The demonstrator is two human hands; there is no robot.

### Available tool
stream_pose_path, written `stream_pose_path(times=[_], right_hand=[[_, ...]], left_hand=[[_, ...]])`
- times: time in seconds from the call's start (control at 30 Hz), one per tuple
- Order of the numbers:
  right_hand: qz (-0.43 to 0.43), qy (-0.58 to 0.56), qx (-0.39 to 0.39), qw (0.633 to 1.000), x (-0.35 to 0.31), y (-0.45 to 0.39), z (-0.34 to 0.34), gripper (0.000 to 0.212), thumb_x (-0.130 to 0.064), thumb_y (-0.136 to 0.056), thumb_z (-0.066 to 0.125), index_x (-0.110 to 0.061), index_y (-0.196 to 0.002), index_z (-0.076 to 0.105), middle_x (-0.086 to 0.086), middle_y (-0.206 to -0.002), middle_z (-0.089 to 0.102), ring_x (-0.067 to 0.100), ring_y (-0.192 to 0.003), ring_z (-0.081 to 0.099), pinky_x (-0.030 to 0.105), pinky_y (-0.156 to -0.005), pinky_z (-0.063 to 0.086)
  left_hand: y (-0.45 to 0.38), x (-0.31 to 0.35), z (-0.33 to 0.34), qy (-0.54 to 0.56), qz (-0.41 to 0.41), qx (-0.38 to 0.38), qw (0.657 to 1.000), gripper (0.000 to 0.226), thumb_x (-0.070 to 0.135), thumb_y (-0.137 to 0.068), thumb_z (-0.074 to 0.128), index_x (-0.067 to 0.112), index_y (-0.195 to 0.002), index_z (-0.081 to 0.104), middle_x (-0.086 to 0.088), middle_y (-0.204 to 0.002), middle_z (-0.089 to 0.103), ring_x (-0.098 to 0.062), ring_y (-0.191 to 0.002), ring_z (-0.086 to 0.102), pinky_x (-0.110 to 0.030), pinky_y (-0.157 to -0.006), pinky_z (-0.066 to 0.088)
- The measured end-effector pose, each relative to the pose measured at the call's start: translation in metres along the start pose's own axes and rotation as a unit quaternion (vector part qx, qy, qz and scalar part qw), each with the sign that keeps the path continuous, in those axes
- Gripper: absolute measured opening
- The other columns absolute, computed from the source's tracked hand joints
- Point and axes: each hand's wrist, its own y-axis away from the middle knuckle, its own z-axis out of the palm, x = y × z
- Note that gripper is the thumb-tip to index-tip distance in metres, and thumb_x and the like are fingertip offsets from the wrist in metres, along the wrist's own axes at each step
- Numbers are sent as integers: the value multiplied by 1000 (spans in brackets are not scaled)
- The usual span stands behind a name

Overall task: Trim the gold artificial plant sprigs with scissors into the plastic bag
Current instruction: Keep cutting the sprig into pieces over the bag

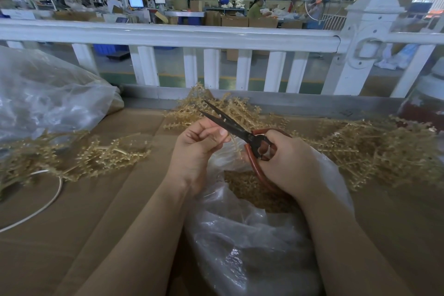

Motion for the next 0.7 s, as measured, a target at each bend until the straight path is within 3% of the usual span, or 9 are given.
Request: stream_pose_path(times=[0.13,0.23,0.4,0.57,0.7], right_hand=[[-3,-11,14,1000,6,0,5,32,-71,-81,52,-40,-79,58,-17,-62,60,0,-59,56,29,-55,54],[-2,-8,27,1000,8,-1,7,30,-75,-79,47,-46,-78,54,-20,-62,59,-3,-58,56,24,-54,53],[-11,-5,46,999,10,-1,8,21,-65,-85,64,-44,-84,61,-22,-61,58,-2,-58,56,16,-51,44],[5,15,8,1000,6,-1,3,41,-74,-81,43,-41,-92,64,-19,-66,62,-3,-59,56,13,-51,42],[2,22,-2,1000,0,0,-4,49,-78,-79,36,-40,-94,64,-20,-70,62,-6,-63,55,10,-54,37]], left_hand=[[1,2,0,-4,1,9,1000,15,10,-67,72,6,-80,64,-2,-70,65,-13,-71,62,-26,-82,49],[2,4,2,-25,12,14,1000,14,12,-68,73,9,-79,65,0,-69,67,-12,-70,64,-27,-81,49],[4,8,1,-65,25,8,998,5,18,-74,72,17,-78,69,-2,-73,73,-11,-71,69,-26,-77,51],[4,8,0,-104,47,25,993,10,3,-87,66,9,-80,69,-9,-76,74,-16,-69,71,-22,-68,55],[4,6,0,-166,61,1,984,23,-5,-90,63,14,-81,72,-11,-76,75,-20,-69,71,-30,-73,55]])
